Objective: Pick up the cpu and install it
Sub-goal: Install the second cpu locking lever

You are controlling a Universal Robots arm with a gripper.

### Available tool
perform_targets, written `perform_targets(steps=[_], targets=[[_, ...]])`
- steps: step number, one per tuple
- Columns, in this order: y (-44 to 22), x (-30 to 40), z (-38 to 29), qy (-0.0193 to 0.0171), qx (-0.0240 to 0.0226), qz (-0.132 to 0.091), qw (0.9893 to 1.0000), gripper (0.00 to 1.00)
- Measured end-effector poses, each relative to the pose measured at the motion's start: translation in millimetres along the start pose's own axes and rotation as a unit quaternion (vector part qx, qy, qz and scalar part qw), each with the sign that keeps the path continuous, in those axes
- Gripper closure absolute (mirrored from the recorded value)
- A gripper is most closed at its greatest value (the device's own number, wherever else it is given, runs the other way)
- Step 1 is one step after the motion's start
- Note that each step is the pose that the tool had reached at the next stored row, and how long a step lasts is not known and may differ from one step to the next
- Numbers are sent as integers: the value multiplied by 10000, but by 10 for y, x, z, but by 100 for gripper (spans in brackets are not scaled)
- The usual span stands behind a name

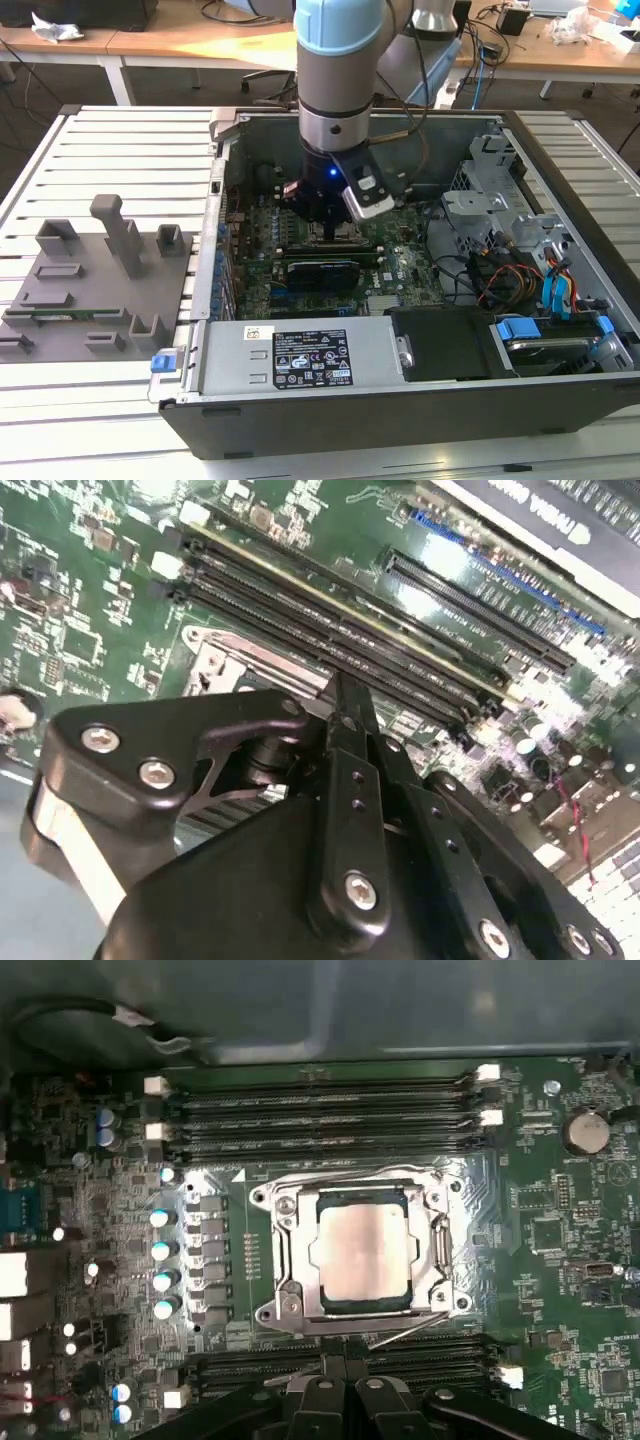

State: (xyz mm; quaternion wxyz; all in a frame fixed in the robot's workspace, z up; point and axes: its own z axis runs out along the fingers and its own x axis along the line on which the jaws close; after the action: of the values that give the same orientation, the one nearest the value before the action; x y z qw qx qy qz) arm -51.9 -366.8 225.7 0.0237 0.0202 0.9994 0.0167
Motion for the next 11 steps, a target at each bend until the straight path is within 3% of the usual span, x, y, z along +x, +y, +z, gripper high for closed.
perform_targets(steps=[1,2,5,8,11], targets=[[-50,148,84,11,-97,-238,9997,89],[-58,186,106,14,-238,-283,9993,89],[-93,185,106,15,-356,-277,9990,89],[-171,182,104,16,-392,-275,9988,89],[-214,192,106,18,-557,-268,9981,89]])
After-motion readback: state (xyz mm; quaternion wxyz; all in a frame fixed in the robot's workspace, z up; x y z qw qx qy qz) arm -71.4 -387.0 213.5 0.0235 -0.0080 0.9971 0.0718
